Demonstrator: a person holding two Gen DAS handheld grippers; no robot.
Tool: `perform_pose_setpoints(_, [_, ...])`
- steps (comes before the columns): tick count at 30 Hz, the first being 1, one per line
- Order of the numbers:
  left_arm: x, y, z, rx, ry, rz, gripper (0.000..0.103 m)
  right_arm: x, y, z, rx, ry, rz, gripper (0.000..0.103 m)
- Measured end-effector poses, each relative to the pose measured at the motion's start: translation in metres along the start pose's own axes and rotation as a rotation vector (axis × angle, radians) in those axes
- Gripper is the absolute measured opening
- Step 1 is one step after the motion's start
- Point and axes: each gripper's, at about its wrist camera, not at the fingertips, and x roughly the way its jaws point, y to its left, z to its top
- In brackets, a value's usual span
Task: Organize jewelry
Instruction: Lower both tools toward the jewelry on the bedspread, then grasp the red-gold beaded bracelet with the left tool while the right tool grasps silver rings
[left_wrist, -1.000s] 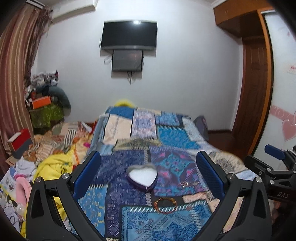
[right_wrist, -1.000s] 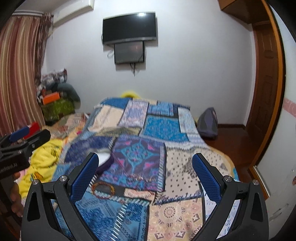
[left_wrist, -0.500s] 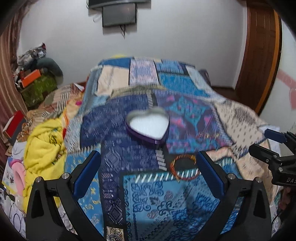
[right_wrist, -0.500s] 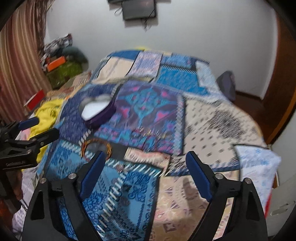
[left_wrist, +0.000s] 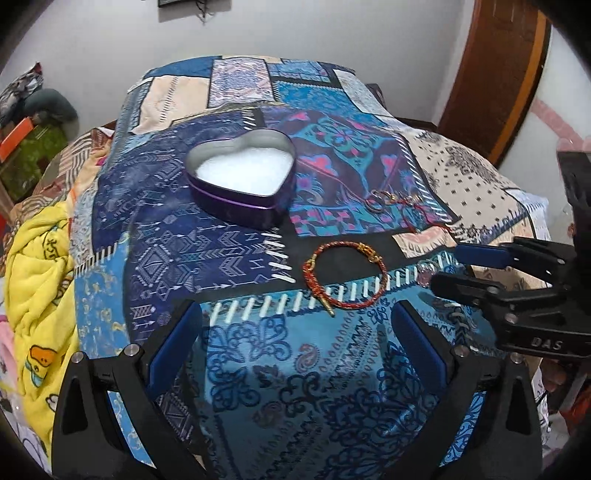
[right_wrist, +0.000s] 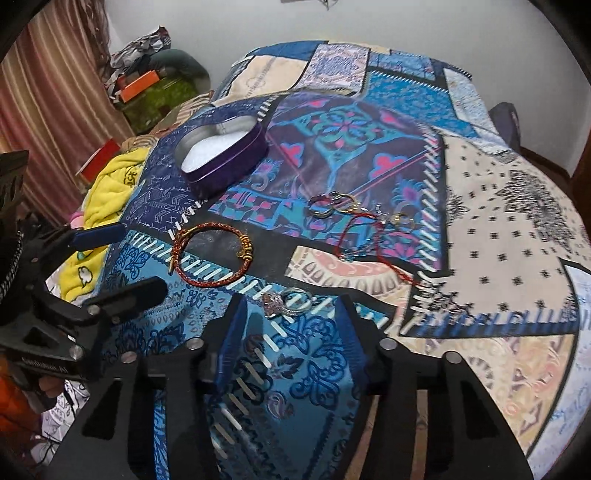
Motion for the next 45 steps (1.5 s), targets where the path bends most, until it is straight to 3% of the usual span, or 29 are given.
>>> perform_pose_setpoints(4, [0.008,-0.003,0.002,0.013,0.018,-0.028,0.090,0.006,-0.003,-0.001,0.000,0.015,0.006,0.041])
perform_pose_setpoints(18, [0.033,-0.024,0.009,0.112,0.017,-0.041,0.083,0.011,-0.011,-0.003,0.007,0.014,0.006,0.028])
perform_pose_setpoints(26, [0.036,-0.031,0.011,0.124,0.005,-0.077,0.057,0.010,-0.012,-0.002,0.025,0.003,0.006,0.028])
perform_pose_setpoints(30, [0.036,-0.034,0.013,0.126,0.006,-0.081,0.036,0.006,-0.012,-0.001,0.030,-0.002,-0.001,0.028])
perform_pose_setpoints(37, [0.033,-0.027,0.013,0.075,0.019,-0.130,0.014,-0.005,-0.013,0.001,0.041,-0.028,-0.015,0.028])
perform_pose_setpoints(45, [0.017,-0.021,0.012,0.056,-0.009,-0.098,0.011,-0.018,-0.011,0.009,0.037,-0.064,-0.028,0.028])
